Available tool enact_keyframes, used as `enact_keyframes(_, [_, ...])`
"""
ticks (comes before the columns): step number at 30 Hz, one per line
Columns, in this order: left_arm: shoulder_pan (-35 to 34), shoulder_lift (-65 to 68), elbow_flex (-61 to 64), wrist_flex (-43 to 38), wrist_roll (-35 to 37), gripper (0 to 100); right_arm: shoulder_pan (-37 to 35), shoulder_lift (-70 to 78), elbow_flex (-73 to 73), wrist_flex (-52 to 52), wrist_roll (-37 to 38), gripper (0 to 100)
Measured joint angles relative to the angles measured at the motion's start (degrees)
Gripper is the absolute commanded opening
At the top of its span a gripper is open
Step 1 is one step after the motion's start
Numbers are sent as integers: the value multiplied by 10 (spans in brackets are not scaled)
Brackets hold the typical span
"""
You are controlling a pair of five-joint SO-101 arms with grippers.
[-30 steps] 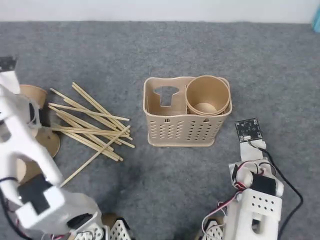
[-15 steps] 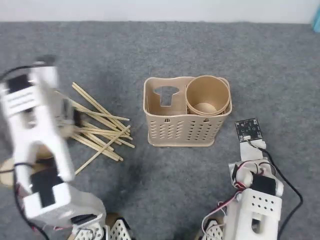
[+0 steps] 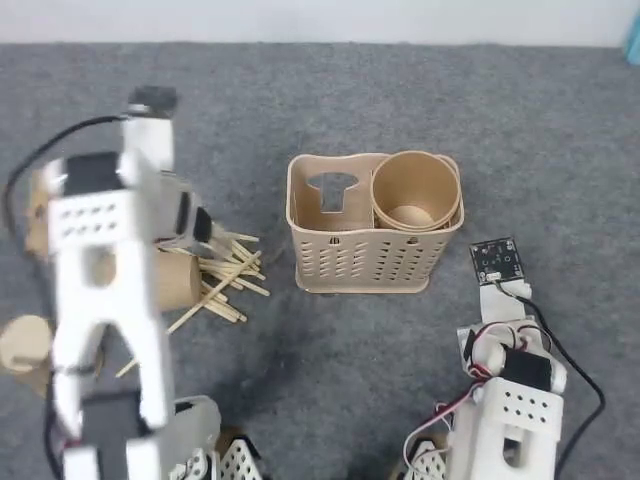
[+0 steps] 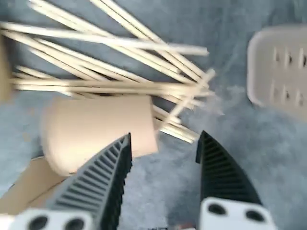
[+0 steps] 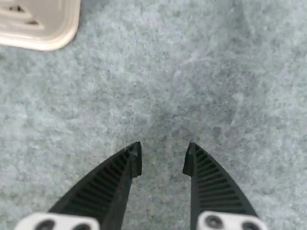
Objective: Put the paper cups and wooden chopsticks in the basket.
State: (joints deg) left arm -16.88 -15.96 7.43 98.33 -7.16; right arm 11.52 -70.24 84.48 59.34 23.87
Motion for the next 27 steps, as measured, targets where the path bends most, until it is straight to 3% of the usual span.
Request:
enact_keyframes(6, [-140,-34,8,-3,-23,210,0,0,0,0,0,162])
enact_keyframes(13, [-248,73,31,-18,-84,210,0,0,4,0,25,162])
enact_keyframes(18, [-258,131,34,-23,-110,210,-1,0,5,0,29,162])
enact_keyframes(27, [-258,154,84,-124,-113,210,-1,0,5,0,29,162])
